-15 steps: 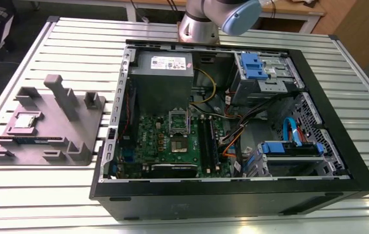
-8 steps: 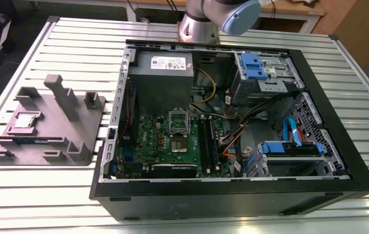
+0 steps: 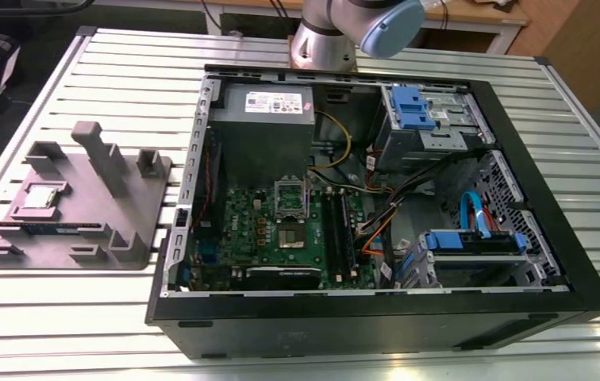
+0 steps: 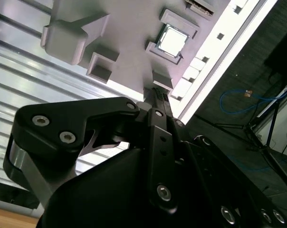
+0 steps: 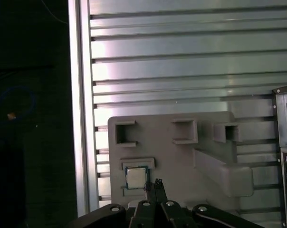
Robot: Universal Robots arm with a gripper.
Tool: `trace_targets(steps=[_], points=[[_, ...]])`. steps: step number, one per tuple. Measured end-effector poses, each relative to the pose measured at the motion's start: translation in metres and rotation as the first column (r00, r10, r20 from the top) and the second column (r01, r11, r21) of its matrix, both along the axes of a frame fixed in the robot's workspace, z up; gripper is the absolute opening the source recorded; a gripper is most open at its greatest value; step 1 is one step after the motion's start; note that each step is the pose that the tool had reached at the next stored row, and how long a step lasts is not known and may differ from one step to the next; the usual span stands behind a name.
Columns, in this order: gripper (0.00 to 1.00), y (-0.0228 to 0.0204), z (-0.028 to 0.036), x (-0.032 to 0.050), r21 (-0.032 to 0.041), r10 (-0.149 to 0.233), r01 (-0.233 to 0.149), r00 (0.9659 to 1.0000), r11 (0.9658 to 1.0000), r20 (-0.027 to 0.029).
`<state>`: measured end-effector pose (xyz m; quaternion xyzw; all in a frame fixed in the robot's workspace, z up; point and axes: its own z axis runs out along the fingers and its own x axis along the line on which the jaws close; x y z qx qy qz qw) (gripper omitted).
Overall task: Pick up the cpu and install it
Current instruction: 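Reach for the cpu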
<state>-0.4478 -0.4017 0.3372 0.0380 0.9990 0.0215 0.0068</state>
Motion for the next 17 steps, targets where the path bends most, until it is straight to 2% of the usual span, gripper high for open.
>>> trace_targets(steps=[4, 10, 17], points=[[0.11, -0.0004, -0.0039, -0.0009, -0.0001, 0.000, 0.000, 1.0000, 1.0000, -0.0028], [0.11, -0.0005, -0.0044, -0.0010, 0.0001, 0.000, 0.000, 1.0000, 1.0000, -0.0025], [0.11, -0.0047, -0.0086, -0.0009, 0.0000, 0.000, 0.000, 1.0000, 1.0000, -0.0027]])
